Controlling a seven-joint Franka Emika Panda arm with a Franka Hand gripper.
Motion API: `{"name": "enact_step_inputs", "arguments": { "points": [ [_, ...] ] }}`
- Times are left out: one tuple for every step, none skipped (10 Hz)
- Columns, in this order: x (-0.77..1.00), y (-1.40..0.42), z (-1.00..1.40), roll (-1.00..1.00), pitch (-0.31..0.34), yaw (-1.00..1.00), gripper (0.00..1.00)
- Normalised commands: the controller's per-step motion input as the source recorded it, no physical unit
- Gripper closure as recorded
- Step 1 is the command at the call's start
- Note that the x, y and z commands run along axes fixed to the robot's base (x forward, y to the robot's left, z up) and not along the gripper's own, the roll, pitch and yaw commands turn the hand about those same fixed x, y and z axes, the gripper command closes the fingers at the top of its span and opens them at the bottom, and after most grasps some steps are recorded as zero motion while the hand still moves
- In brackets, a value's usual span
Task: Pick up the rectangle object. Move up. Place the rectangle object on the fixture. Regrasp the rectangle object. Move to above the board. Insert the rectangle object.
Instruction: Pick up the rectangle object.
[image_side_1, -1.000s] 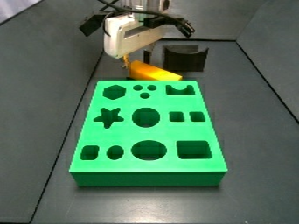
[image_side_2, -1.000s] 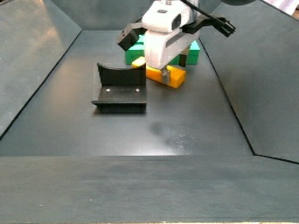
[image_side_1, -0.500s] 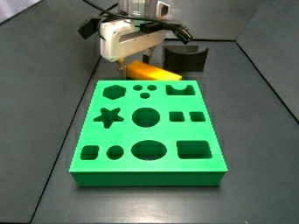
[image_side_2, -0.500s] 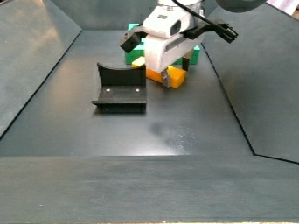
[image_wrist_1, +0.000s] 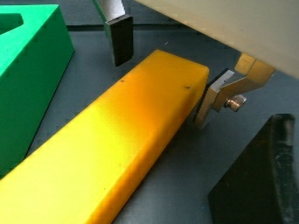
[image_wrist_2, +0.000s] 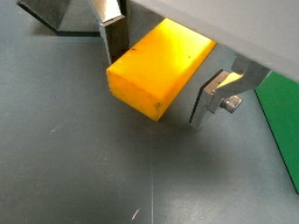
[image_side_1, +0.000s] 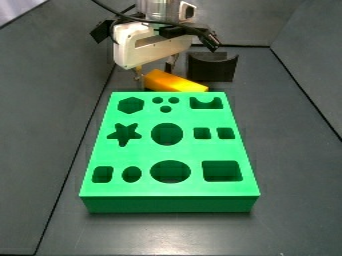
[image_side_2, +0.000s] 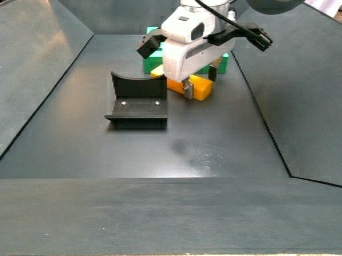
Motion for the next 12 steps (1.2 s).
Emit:
{"name": "enact_step_inputs", "arguments": {
  "points": [
    [0.0,0.0,0.0,0.0,-0.006,0.0,0.0],
    [0.03,0.0,0.0,0.0,0.02,0.0,0.0],
    [0.0,-0.15,0.0,0.09,0.0,0.0,0.0],
    [0.06,-0.02,0.02,0.02,0.039,0.0,0.0],
    [0.03,0.0,0.05,0.0,0.0,0.0,0.0],
    [0.01,0.0,0.0,0.0,0.009,0.0,0.0],
    [0.0,0.0,0.0,0.0,0.004,0.0,0.0],
    [0.0,0.0,0.0,0.0,0.0,0.0,1.0],
    [0.0,0.0,0.0,0.0,0.0,0.0,1.0],
    [0.0,0.0,0.0,0.0,0.0,0.0,1.0],
    [0.0,0.0,0.0,0.0,0.0,0.0,1.0],
    [0.0,0.0,0.0,0.0,0.0,0.0,1.0]
  ]
}}
